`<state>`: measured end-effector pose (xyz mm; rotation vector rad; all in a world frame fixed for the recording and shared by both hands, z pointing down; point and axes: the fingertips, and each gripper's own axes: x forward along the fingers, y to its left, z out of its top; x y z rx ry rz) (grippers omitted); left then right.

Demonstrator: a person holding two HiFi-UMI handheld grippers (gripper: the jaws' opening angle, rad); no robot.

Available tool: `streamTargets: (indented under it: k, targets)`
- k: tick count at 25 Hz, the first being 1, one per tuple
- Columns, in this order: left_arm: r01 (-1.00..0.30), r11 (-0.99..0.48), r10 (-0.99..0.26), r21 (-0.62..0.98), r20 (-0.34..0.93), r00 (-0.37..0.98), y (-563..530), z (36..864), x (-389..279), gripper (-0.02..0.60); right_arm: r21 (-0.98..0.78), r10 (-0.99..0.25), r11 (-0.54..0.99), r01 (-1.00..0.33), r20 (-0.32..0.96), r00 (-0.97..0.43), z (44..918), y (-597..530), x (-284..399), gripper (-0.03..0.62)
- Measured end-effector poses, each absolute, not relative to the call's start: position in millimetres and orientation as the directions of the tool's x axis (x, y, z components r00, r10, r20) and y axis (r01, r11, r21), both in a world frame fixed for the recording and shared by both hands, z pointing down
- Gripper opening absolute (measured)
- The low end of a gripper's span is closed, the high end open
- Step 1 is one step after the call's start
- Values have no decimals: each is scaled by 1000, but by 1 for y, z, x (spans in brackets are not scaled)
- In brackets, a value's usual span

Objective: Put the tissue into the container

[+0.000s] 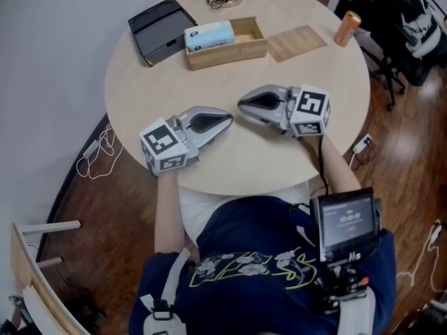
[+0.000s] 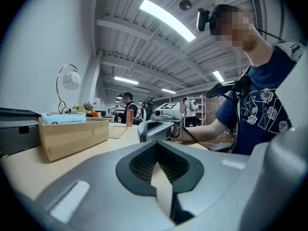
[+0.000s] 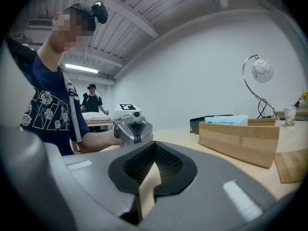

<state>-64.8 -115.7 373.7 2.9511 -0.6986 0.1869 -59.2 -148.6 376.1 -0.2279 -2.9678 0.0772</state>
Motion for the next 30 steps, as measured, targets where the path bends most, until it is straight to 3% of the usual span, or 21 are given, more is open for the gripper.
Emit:
streamTargets:
  k: [30]
  targets:
    - [-416,-906,-403,79,138,905,-91,373,-52,5,-62,215,976,207,168,-962,379,-112,-48,1]
